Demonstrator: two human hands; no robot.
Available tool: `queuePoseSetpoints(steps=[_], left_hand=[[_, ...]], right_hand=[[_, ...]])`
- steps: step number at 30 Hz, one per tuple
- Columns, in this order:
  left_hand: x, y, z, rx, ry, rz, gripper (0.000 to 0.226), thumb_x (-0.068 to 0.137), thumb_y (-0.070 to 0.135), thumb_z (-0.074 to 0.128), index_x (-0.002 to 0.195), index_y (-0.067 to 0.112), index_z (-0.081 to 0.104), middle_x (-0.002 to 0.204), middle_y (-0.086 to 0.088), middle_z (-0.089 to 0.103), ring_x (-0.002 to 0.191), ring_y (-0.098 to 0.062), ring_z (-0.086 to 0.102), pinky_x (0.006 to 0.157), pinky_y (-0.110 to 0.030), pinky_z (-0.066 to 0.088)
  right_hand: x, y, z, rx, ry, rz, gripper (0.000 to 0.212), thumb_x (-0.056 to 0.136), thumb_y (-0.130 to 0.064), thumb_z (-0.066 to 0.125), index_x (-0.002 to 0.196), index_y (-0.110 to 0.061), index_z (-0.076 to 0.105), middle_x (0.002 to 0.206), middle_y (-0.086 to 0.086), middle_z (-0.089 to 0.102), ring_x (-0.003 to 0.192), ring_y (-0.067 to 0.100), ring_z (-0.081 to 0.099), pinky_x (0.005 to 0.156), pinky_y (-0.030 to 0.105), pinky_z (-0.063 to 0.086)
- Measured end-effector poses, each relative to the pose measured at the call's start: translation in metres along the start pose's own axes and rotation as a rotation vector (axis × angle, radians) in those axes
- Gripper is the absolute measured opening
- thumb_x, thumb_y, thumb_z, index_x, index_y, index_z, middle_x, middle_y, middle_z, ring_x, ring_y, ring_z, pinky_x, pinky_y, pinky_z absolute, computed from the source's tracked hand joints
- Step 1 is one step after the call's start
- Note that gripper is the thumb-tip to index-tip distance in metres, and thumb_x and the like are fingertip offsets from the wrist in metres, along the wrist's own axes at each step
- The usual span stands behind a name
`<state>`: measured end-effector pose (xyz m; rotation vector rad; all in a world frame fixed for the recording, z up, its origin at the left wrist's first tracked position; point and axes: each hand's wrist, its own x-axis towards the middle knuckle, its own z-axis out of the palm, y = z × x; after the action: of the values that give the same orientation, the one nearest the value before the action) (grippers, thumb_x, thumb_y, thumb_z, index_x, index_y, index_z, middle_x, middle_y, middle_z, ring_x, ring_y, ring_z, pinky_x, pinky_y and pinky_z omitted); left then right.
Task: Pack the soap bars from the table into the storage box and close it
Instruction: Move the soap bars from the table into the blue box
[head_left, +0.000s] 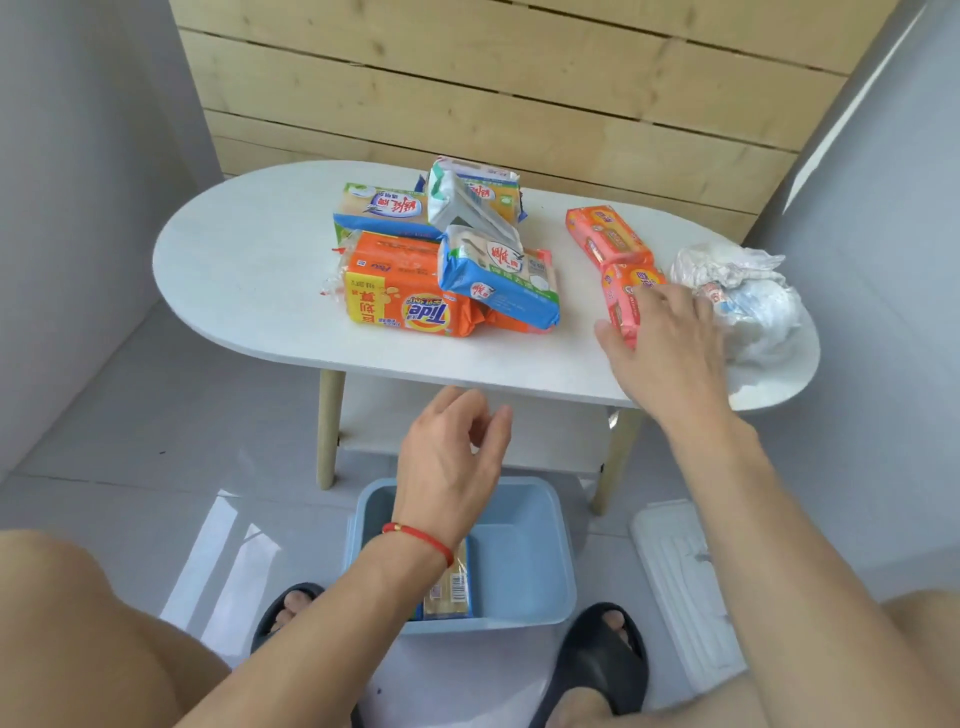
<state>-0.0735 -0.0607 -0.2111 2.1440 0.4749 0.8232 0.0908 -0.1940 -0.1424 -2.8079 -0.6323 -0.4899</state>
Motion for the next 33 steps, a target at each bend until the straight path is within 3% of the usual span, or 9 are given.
queuePoseSetpoints(steps=[2,6,10,14,17,20,25,29,33], left_hand=[[-0.002,-0.003,0.002,-0.040,-0.047,-0.076,0.030,0.093,0.028,0.063,0.070,0.017,0.049,0.069,0.005,0.055,0.066,-0.018,0.053,0.059,-0.033,0.045],[-0.009,-0.003,0.002,-0.113,-0.207,-0.256,0.018,0.093,0.036,0.061,0.084,0.021,0.065,0.077,0.006,0.069,0.072,-0.009,0.064,0.066,-0.024,0.052],[-0.011,0.015,0.007,-0.755,-0.443,-0.708,0.029,0.096,0.036,0.062,0.111,0.012,0.067,0.107,-0.013,0.075,0.093,-0.024,0.075,0.084,-0.038,0.063],[-0.020,0.016,0.005,-1.036,-0.471,-0.818,0.038,0.094,0.034,0.067,0.121,0.007,0.061,0.100,-0.017,0.074,0.084,-0.032,0.070,0.072,-0.041,0.058],[-0.036,-0.004,-0.002,-0.900,-0.433,-0.860,0.019,0.096,0.018,0.062,0.110,0.005,0.063,0.083,-0.012,0.073,0.064,-0.026,0.068,0.059,-0.034,0.059],[-0.059,-0.031,-0.003,-0.831,-0.490,-1.014,0.025,0.100,0.017,0.057,0.116,-0.002,0.059,0.085,-0.016,0.073,0.067,-0.029,0.070,0.060,-0.037,0.061],[-0.084,-0.069,0.007,-0.713,-0.627,-1.202,0.022,0.103,0.017,0.050,0.117,0.002,0.060,0.093,-0.018,0.073,0.075,-0.030,0.070,0.070,-0.042,0.062],[-0.083,-0.106,0.006,-0.016,-0.601,-0.933,0.020,0.097,0.025,0.056,0.097,0.012,0.071,0.084,-0.008,0.072,0.076,-0.026,0.069,0.077,-0.042,0.062],[-0.080,-0.146,-0.016,0.522,-0.382,-0.796,0.029,0.098,0.029,0.054,0.122,0.013,0.058,0.121,-0.013,0.059,0.112,-0.032,0.054,0.091,-0.048,0.055]], right_hand=[[-0.008,0.003,0.015,-0.107,-0.031,-0.019,0.045,0.099,-0.036,0.055,0.136,-0.009,0.057,0.141,0.011,0.053,0.128,0.036,0.045,0.102,0.047,0.035],[-0.043,-0.005,0.019,0.120,0.145,-0.014,0.031,0.094,-0.027,0.065,0.121,-0.013,0.069,0.122,0.006,0.062,0.113,0.035,0.049,0.091,0.051,0.046],[-0.093,-0.018,0.011,0.381,0.306,-0.088,0.017,0.082,-0.017,0.077,0.097,-0.011,0.074,0.100,0.005,0.063,0.096,0.028,0.050,0.083,0.036,0.049],[-0.144,-0.032,0.012,0.519,0.201,-0.191,0.025,0.076,-0.015,0.074,0.100,-0.012,0.069,0.109,0.002,0.060,0.105,0.020,0.050,0.092,0.020,0.042],[-0.167,-0.036,0.028,0.675,0.087,-0.222,0.030,0.079,-0.018,0.075,0.106,-0.014,0.065,0.119,-0.001,0.053,0.115,0.017,0.050,0.098,0.020,0.041],[-0.175,-0.032,0.058,0.773,-0.082,0.044,0.033,0.086,-0.017,0.074,0.117,-0.017,0.061,0.121,-0.002,0.056,0.113,0.017,0.055,0.092,0.034,0.050],[-0.177,-0.021,0.108,0.935,-0.907,0.546,0.017,0.097,-0.023,0.066,0.107,-0.012,0.073,0.087,0.006,0.079,0.054,0.008,0.066,0.046,0.024,0.046],[-0.173,-0.027,0.138,0.770,-0.967,0.395,0.017,0.096,-0.023,0.067,0.109,-0.014,0.073,0.093,0.000,0.080,0.079,0.019,0.076,0.057,0.030,0.054],[-0.160,-0.051,0.168,0.172,-0.768,-0.094,0.028,0.094,-0.033,0.067,0.120,-0.024,0.063,0.110,0.002,0.070,0.104,0.027,0.065,0.081,0.036,0.051]])
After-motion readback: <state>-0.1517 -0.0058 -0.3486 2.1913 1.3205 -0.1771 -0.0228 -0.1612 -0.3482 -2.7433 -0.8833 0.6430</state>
